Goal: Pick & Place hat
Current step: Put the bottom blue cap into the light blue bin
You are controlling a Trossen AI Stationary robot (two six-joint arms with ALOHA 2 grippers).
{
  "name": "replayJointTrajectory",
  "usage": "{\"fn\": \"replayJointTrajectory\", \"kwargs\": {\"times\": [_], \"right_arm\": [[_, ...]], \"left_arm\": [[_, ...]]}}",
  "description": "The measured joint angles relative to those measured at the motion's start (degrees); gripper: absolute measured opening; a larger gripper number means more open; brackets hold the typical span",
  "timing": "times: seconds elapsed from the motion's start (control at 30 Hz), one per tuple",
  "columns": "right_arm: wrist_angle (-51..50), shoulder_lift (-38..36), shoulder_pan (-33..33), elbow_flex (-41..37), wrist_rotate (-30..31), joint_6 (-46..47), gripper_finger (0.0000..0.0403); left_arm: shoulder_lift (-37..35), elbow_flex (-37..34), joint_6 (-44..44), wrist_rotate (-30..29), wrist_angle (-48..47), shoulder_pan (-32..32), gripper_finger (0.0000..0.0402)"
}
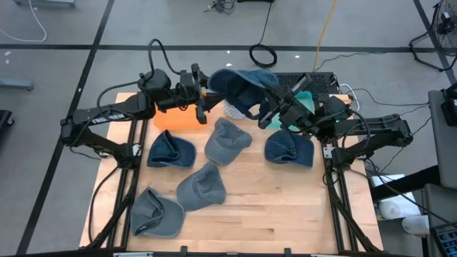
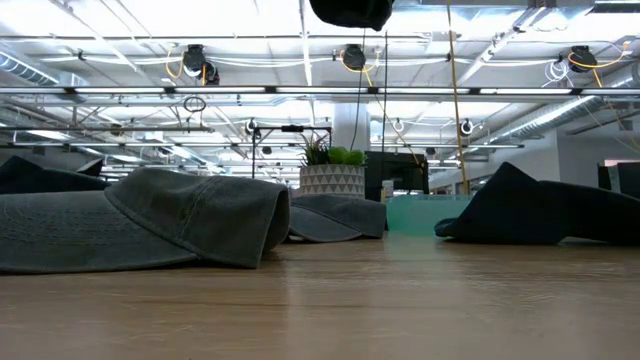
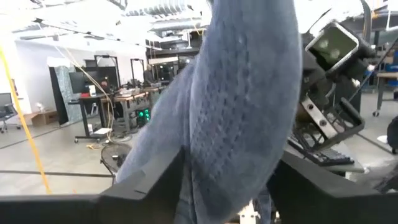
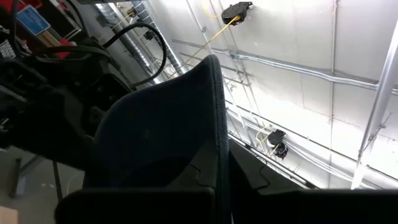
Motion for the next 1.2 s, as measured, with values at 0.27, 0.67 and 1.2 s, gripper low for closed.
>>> {"fn": "replayJointTrajectory", "kwargs": {"times": [0.27,0.67,1.2], "right_arm": [[-0.43,-0.02,0.00,-0.07,-0.09,0.00,0.0004],[-1.03,-0.09,0.02,-0.07,-4.76,0.02,0.0004],[-2.44,-0.92,2.05,-0.68,-4.13,17.98,0.0164]], "left_arm": [[-0.07,0.00,-5.91,-0.37,3.71,0.00,0.0118],[-0.04,0.00,-5.23,1.17,2.98,-0.15,0.0019],[-4.69,-0.02,16.60,-2.69,4.82,-0.18,0.0008]]}}
